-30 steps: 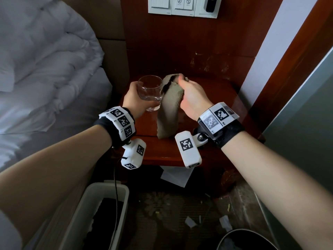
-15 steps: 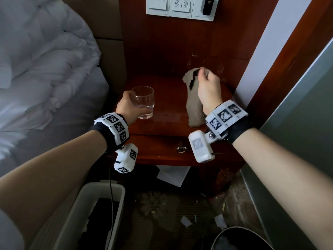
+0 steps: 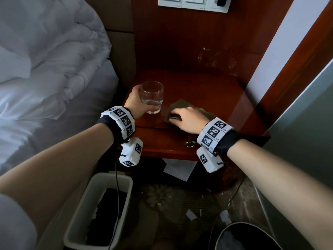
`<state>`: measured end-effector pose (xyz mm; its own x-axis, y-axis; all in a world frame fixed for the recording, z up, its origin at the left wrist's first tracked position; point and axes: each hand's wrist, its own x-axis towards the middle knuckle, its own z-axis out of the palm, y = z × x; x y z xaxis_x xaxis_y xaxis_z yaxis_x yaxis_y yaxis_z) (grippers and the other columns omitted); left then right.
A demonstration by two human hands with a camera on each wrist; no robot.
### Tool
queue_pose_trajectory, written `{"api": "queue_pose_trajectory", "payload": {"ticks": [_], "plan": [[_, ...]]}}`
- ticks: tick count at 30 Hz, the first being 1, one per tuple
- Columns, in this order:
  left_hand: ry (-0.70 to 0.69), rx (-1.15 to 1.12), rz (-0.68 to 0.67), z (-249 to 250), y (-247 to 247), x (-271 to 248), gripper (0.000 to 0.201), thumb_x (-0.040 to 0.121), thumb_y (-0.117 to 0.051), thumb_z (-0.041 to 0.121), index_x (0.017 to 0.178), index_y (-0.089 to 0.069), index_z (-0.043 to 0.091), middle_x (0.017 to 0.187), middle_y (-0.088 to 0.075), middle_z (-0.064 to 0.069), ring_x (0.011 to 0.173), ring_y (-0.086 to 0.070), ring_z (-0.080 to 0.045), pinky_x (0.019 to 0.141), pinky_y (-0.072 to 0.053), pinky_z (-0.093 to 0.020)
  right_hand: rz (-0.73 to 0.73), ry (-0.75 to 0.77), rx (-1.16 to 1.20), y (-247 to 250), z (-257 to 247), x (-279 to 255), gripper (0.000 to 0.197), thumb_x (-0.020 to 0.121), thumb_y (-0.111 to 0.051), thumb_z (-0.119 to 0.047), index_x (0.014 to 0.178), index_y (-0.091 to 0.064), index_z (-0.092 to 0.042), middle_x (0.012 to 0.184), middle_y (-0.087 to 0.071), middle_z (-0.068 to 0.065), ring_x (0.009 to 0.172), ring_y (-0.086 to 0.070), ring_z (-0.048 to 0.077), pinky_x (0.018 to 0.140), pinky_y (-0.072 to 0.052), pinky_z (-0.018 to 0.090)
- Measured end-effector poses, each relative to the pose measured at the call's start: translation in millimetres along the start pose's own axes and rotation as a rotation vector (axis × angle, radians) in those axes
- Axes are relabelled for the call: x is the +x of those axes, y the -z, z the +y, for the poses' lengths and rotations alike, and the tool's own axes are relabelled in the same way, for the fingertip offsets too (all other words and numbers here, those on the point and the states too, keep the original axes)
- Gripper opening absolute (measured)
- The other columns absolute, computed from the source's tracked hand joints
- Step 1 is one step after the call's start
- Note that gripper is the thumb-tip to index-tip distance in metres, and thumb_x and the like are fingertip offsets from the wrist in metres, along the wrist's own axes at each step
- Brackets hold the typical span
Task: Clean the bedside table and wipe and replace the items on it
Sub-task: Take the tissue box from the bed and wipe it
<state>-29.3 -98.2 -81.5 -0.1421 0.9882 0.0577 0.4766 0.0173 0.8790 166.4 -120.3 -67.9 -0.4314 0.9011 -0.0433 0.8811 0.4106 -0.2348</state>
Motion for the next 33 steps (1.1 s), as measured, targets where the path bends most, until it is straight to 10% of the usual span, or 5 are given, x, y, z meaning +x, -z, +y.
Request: {"api": "queue_pose_trajectory", "payload": {"ticks": [6, 14, 22, 28, 33], "plan": [[0.01, 0.007, 0.174, -4, 39, -17, 0.081, 0.077, -0.076, 0.026, 0.143, -0.031, 0.012, 0.132, -0.05, -0.009, 0.12, -0.051, -0.022, 0.101, -0.045, -0.035, 0.101, -0.054, 0.178, 27, -20, 1, 0.057, 0.084, -0.058, -0.054, 0.129, -0.056, -0.018, 0.131, -0.058, 0.003, 0.119, -0.055, 0.021, 0.097, -0.045, 0.034], [-0.151, -0.09, 0.529, 18, 157, -68, 0.042, 0.086, -0.063, 0.012, 0.126, -0.053, 0.009, 0.1, -0.059, -0.003, 0.086, -0.058, -0.015, 0.075, -0.048, -0.021, 0.664, 0.248, 0.64, 62, -136, 12, 0.024, 0.09, -0.06, -0.025, 0.104, -0.069, -0.007, 0.097, -0.07, 0.003, 0.081, -0.06, 0.006, 0.068, -0.041, 0.004], [-0.027, -0.089, 0.756, -26, 265, -168, 0.025, 0.087, -0.057, 0.008, 0.112, -0.058, 0.009, 0.078, -0.059, 0.005, 0.072, -0.06, -0.016, 0.075, -0.051, -0.036, 0.406, 0.604, 0.739, 17, -298, 21, 0.02, 0.089, -0.062, -0.019, 0.101, -0.069, -0.005, 0.096, -0.072, 0.007, 0.082, -0.06, 0.009, 0.081, -0.049, 0.022], [0.071, 0.113, 1.156, -64, 322, -234, 0.026, 0.089, -0.057, 0.012, 0.114, -0.057, 0.008, 0.093, -0.059, 0.002, 0.074, -0.054, -0.007, 0.066, -0.042, -0.009, 0.226, 0.673, 0.724, -17, -368, 17, 0.02, 0.089, -0.061, -0.02, 0.103, -0.068, -0.006, 0.098, -0.072, 0.009, 0.082, -0.062, 0.016, 0.083, -0.049, 0.03], [0.4, 0.204, 1.216, -93, 338, -249, 0.06, 0.08, -0.067, 0.022, 0.133, -0.041, 0.012, 0.134, -0.043, -0.01, 0.124, -0.042, -0.024, 0.105, -0.034, -0.026, 0.169, 0.711, 0.73, -33, -381, 15, 0.018, 0.088, -0.062, -0.019, 0.102, -0.068, -0.008, 0.089, -0.071, 0.007, 0.08, -0.067, 0.021, 0.08, -0.052, 0.03]]}}
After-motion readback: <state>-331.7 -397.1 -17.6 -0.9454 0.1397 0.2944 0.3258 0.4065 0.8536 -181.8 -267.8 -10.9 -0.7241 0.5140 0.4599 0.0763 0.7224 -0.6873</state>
